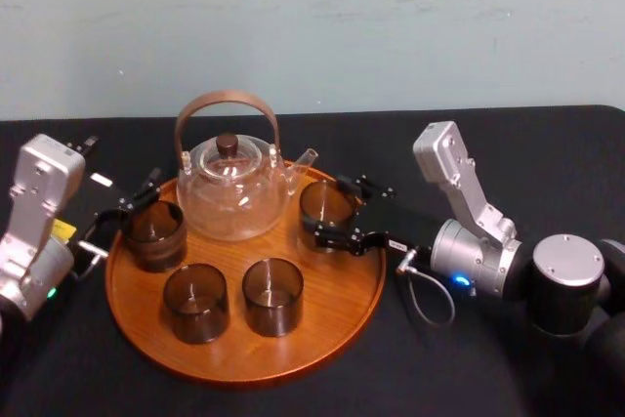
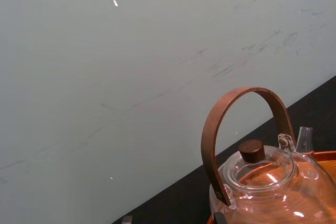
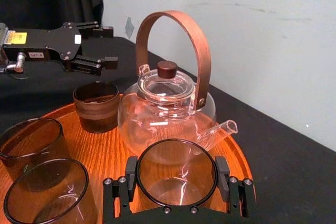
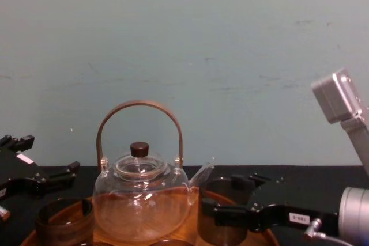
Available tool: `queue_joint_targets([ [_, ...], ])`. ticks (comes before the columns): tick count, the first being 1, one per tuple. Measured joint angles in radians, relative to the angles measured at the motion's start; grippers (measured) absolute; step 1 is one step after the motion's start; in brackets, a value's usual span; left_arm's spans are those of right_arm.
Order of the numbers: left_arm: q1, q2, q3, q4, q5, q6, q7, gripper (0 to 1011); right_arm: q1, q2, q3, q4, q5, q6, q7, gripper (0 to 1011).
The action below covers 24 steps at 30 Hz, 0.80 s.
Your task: Pick up the glass from the table and place it on the tray.
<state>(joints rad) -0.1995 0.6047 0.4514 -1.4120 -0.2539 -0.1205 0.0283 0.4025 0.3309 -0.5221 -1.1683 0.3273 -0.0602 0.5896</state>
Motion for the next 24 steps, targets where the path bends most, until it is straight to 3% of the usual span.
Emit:
queue_joint_targets([
  [24, 0.0, 0.0, 0.0, 0.0, 0.0, 0.0, 0.0, 1001, 0.008, -0.013, -0.006, 0.039, -0.025, 0.004, -0.022, 903],
])
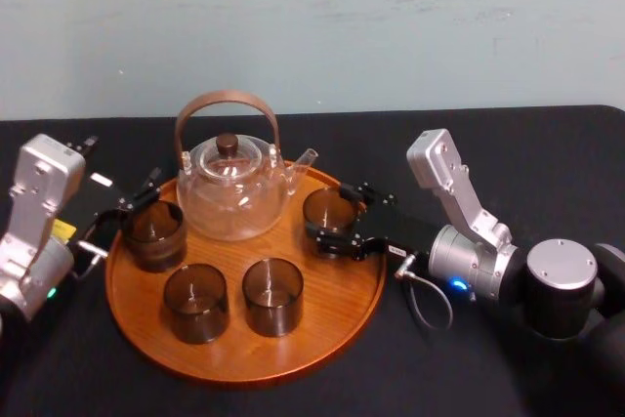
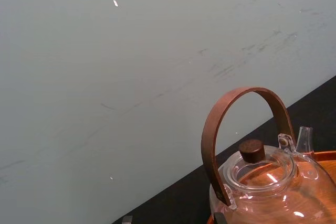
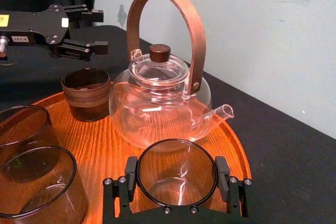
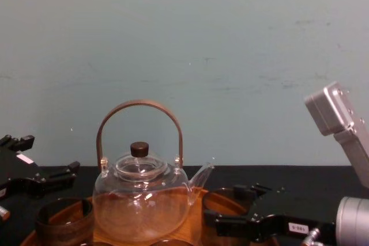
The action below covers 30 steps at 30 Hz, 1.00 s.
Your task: Pick up the glass from the table and place it on the tray.
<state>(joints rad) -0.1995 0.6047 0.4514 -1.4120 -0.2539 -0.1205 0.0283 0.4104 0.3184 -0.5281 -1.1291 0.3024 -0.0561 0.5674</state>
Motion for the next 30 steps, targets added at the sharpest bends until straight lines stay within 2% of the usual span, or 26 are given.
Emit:
queue_joint_targets([
  [8, 0.0, 0.0, 0.0, 0.0, 0.0, 0.0, 0.0, 1001, 0.0, 0.001, 0.0, 0.0, 0.002, 0.0, 0.002, 904],
  [13, 0.0, 0.0, 0.0, 0.0, 0.0, 0.0, 0.0, 1001, 0.0, 0.001, 0.001, 0.0, 0.004, 0.0, 0.004, 1002],
  [22, 0.0, 0.0, 0.0, 0.0, 0.0, 0.0, 0.0, 1001, -0.003, 0.001, 0.005, -0.003, 0.007, -0.004, 0.006, 1003],
  [30, 0.0, 0.0, 0.0, 0.0, 0.0, 0.0, 0.0, 1001, -0.033, 0.027, 0.039, -0.077, 0.013, -0.034, -0.012, 1002],
])
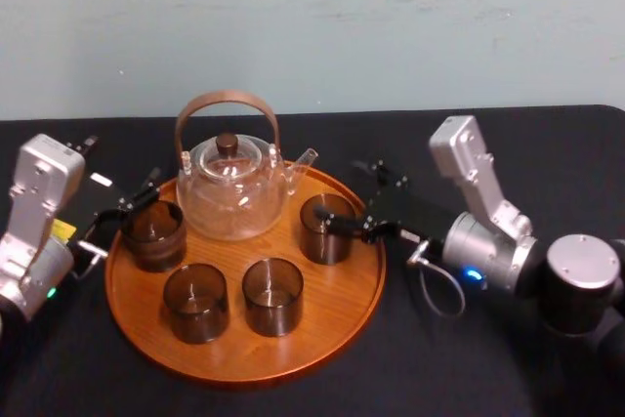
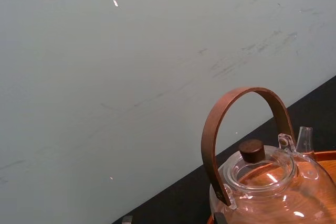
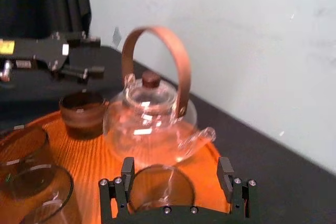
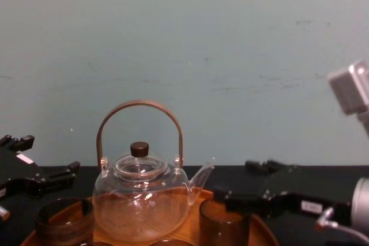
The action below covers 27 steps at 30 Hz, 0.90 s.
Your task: Pick up the glass from the table and place it on the tray.
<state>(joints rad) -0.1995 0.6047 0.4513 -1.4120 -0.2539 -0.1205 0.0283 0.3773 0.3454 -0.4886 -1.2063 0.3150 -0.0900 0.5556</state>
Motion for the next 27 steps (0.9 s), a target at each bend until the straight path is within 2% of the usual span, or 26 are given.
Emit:
queue_joint_targets([
  [9, 0.0, 0.0, 0.0, 0.0, 0.0, 0.0, 0.0, 1001, -0.063, 0.055, 0.061, -0.16, -0.01, -0.025, -0.057, 1002],
  [12, 0.0, 0.0, 0.0, 0.0, 0.0, 0.0, 0.0, 1001, -0.081, 0.068, 0.078, -0.191, -0.019, -0.025, -0.08, 1003],
  [16, 0.0, 0.0, 0.0, 0.0, 0.0, 0.0, 0.0, 1001, -0.139, 0.094, 0.139, -0.247, -0.023, -0.024, -0.13, 1002],
  [17, 0.0, 0.0, 0.0, 0.0, 0.0, 0.0, 0.0, 1001, -0.139, 0.094, 0.139, -0.247, -0.023, -0.024, -0.13, 1002],
  [22, 0.0, 0.0, 0.0, 0.0, 0.0, 0.0, 0.0, 1002, -0.194, 0.109, 0.194, -0.271, -0.029, -0.015, -0.18, 1003],
  [27, 0.0, 0.0, 0.0, 0.0, 0.0, 0.0, 0.0, 1001, -0.228, 0.109, 0.23, -0.27, -0.032, -0.008, -0.21, 1002],
])
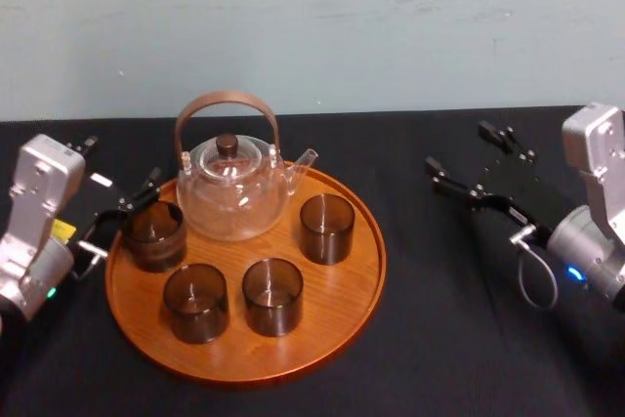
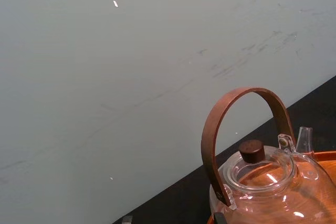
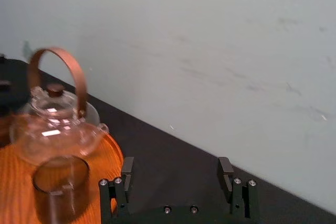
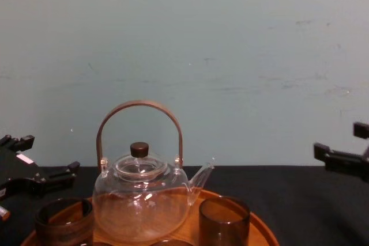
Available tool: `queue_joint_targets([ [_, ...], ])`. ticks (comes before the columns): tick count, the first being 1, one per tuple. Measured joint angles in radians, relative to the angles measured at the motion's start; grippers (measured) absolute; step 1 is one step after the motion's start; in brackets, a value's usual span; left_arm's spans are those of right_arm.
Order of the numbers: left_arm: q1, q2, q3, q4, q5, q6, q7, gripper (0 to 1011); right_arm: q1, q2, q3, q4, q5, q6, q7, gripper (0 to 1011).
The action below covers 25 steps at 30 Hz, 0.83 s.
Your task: Pick up the glass from the table and place it on the tray.
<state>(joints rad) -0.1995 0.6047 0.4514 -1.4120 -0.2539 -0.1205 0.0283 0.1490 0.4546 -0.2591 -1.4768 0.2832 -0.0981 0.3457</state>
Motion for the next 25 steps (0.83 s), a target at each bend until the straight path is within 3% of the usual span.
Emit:
queue_joint_targets([
  [8, 0.0, 0.0, 0.0, 0.0, 0.0, 0.0, 0.0, 1001, -0.034, -0.014, 0.034, 0.019, -0.034, 0.03, -0.056, 1002],
  [25, 0.0, 0.0, 0.0, 0.0, 0.0, 0.0, 0.0, 1001, -0.029, -0.011, 0.029, 0.018, -0.029, 0.024, -0.045, 1002],
])
